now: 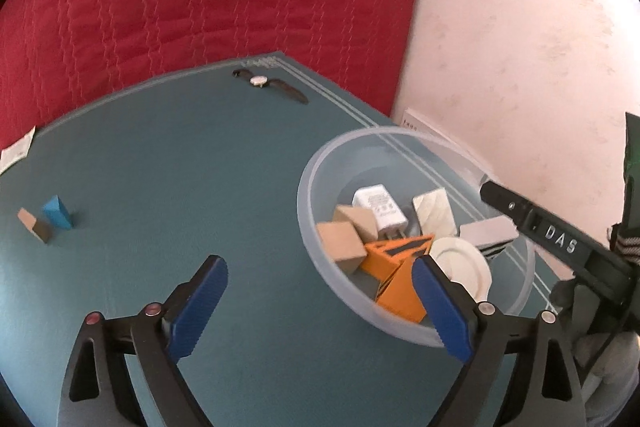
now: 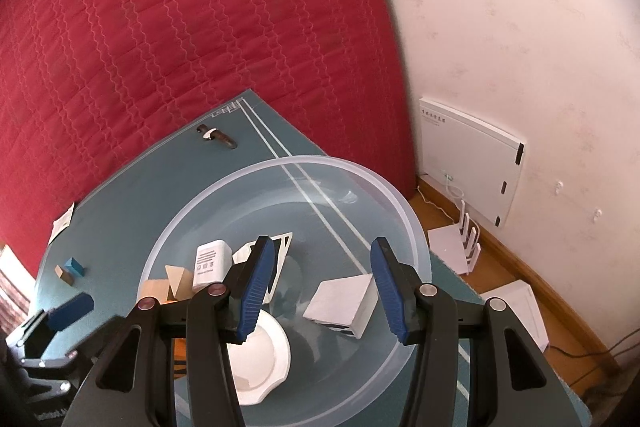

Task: Organize rigid objects
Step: 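Lower the orange cube into the bowl and open the left gripper, then move both grippers from the bowl back to the remaining blocks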

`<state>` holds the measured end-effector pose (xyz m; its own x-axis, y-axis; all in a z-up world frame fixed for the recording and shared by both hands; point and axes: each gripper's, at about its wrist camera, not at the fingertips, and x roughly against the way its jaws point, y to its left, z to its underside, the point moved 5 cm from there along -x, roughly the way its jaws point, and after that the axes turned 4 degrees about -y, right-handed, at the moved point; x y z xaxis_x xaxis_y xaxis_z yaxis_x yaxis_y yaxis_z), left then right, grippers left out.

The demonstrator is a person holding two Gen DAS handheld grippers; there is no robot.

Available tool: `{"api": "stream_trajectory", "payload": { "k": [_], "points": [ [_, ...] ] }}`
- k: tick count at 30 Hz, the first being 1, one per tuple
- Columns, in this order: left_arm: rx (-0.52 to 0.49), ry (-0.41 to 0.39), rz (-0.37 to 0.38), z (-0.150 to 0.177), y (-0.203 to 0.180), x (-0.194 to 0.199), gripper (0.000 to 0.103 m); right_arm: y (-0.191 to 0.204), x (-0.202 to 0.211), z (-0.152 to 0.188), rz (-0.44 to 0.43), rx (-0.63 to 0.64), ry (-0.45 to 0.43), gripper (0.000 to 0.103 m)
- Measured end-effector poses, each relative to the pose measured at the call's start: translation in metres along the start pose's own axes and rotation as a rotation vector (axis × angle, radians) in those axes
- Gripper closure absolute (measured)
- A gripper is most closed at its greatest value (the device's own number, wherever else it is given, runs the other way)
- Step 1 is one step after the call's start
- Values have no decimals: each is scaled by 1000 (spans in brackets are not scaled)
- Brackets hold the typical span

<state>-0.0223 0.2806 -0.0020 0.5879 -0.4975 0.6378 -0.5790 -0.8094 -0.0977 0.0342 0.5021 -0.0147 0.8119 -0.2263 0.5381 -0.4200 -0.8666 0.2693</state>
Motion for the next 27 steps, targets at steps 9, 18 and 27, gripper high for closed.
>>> {"api": "stream_trajectory", "payload": {
  "k": [9,18,27],
  "points": [
    [-17,47,13,15,-5,-9,5,5,0,2,2,12,-2,51],
    [-14,42,-62,12,4,-21,4,8,1,2,-2,18,-1,51],
    [12,31,-83,8,16,-15,4,14,3,2,-19,29,-7,51]
  ]
}}
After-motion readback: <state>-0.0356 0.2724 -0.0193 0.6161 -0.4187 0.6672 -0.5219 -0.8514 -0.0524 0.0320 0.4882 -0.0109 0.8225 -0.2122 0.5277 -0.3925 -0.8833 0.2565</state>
